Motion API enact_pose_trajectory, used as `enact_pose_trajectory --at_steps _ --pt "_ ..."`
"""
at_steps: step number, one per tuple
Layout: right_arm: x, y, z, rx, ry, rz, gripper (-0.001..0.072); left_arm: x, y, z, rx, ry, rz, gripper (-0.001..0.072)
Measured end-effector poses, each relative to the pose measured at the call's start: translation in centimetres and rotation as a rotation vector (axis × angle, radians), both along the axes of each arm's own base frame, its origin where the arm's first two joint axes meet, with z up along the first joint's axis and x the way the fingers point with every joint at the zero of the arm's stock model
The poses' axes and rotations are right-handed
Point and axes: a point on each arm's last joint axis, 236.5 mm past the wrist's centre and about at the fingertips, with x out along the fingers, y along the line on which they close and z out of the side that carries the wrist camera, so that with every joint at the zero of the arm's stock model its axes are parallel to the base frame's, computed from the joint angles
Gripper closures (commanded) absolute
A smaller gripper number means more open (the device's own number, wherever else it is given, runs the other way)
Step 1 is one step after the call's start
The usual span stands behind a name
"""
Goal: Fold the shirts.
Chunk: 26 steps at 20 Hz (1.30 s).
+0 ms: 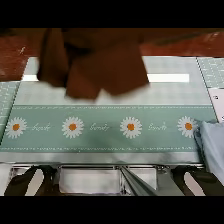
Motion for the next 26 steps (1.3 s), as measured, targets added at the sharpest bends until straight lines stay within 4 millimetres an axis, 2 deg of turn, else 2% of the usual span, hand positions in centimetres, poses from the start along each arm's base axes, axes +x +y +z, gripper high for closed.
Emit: enact_pose_trajectory --at_steps 1,3,7,9,11,13,15,18,19,22,26 --pt "-1.3 -0.4 0.7 -0.008 -0.022 -0.023 0.0687 -1.7 0.3 0.2 0.047 -0.005 0.037 0.0690" --pt "-3.6 -1.0 1.1 -0.023 -0.034 -0.060 0.0687 -4.3 1.0 -0.7 0.127 0.020 0.111 0.0690" --pt "-6.9 -1.5 -0.2 -0.026 0.021 -0.098 0.0687 -7.8 1.5 -3.7 0.188 0.084 0.185 0.0690" --pt "-7.8 -1.6 -2.0 -0.024 0.091 -0.105 0.0687 -8.5 1.3 -4.9 0.197 0.097 0.186 0.0690" --pt "-8.0 -1.7 -4.8 -0.018 0.181 -0.110 0.0687 -8.4 1.2 -6.4 0.198 0.128 0.174 0.0690" --pt "-7.4 -1.8 -8.5 -0.008 0.296 -0.112 0.0687 -7.4 1.4 -8.1 0.185 0.169 0.165 0.0689" --pt "-5.7 -2.0 -12.9 0.010 0.406 -0.115 0.0688 -5.5 1.9 -10.6 0.160 0.236 0.153 0.0689" --pt "-1.6 -2.4 -19.1 0.052 0.524 -0.130 0.0687 -1.1 2.6 -15.6 0.086 0.365 0.127 0.0689" --pt "0.1 -2.4 -21.1 0.073 0.557 -0.132 0.0687 0.6 2.8 -17.0 0.059 0.396 0.117 0.0689" --pt "6.0 -1.9 -25.4 0.128 0.606 -0.104 0.0687 6.4 2.6 -21.8 0.025 0.491 0.059 0.0689" --pt "14.3 -1.6 -30.2 0.209 0.672 -0.086 0.0687 13.5 -0.1 -27.6 0.008 0.612 -0.046 0.0689"
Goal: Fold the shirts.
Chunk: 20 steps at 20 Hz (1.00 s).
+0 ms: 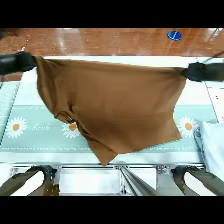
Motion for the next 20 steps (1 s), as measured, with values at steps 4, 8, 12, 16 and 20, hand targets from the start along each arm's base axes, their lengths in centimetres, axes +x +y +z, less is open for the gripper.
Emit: enact_pose_trajectory --at_steps 4,8,12,16,20 --pt "6.9 0.3 -3.5 0.085 0.047 -0.012 0.0614 4.2 -4.3 -4.4 -0.039 0.105 -0.112 0.0571" --pt "10.8 0.0 -4.9 0.149 0.067 -0.056 0.0314 4.7 -7.0 -7.2 -0.078 0.216 -0.188 0.0204" --pt "9.9 -5.1 -4.2 0.141 0.119 -0.139 0.0316 1.6 -4.7 -9.4 -0.105 0.403 -0.218 0.0204" --pt "2.5 -13.5 -6.7 0.041 0.305 -0.276 0.0316 -5.3 -1.6 -12.6 -0.193 0.652 -0.177 0.0204" --pt "-5.9 -14.0 -12.1 0.117 0.429 -0.377 0.0316 -14.5 -3.4 -16.9 -0.323 0.834 -0.121 0.0205"
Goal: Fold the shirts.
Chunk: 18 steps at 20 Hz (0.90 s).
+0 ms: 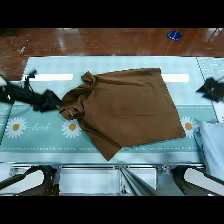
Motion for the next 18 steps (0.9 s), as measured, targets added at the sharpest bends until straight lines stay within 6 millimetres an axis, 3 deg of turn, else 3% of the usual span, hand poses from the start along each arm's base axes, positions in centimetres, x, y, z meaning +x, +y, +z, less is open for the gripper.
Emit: enact_pose_trajectory --at_steps 4,7,11,18 --pt "-4.7 3.9 -3.9 0.107 -0.001 -0.011 0.0316 -5.6 -3.3 -3.5 -0.111 0.082 0.080 0.0205" --pt "-6.0 6.2 -5.2 0.177 -0.020 -0.006 0.0316 -7.1 -4.8 -5.6 -0.144 0.098 0.142 0.0206" --pt "-6.6 7.4 -5.6 0.216 -0.037 0.001 0.0316 -6.9 -6.1 -7.5 -0.107 0.048 0.175 0.0206" --pt "-6.8 8.0 -5.7 0.235 -0.042 0.014 0.0316 -4.3 -7.2 -8.5 -0.062 -0.052 0.252 0.0208"
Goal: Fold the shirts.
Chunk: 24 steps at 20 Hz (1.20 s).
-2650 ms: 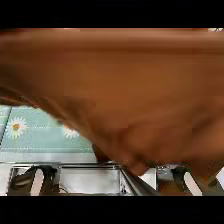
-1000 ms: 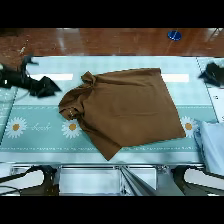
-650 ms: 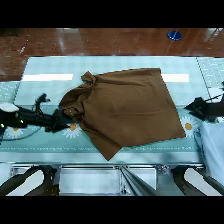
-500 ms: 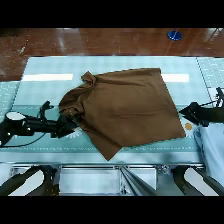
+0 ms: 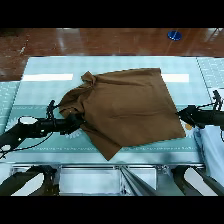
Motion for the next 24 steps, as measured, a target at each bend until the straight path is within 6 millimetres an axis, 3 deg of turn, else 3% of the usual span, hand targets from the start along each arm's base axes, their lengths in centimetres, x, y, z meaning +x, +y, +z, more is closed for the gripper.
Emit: enact_pose_trajectory --at_steps 7,16,20,21,22,24 --pt "-0.1 0.1 0.0 0.003 0.001 0.006 0.0316 -0.2 -0.5 -1.4 -0.003 0.036 -0.008 0.0220" --pt "-0.2 0.3 0.0 0.006 0.002 0.017 0.0316 -2.8 -1.4 -1.4 -0.032 0.037 -0.186 0.0222" --pt "-0.2 0.3 0.0 0.004 0.001 0.020 0.0316 -2.8 -1.1 -1.6 -0.026 0.047 -0.176 0.0269" --pt "-0.2 0.3 0.0 0.004 0.000 0.020 0.0316 -2.8 -1.1 -1.7 -0.031 0.055 -0.174 0.0332" --pt "-0.2 0.3 0.0 0.004 0.000 0.020 0.0316 -2.9 -1.1 -1.8 -0.036 0.065 -0.168 0.0502" --pt "-0.2 0.2 0.0 0.002 -0.001 0.020 0.0316 -2.8 -1.2 -2.3 -0.035 0.081 -0.165 0.0562"
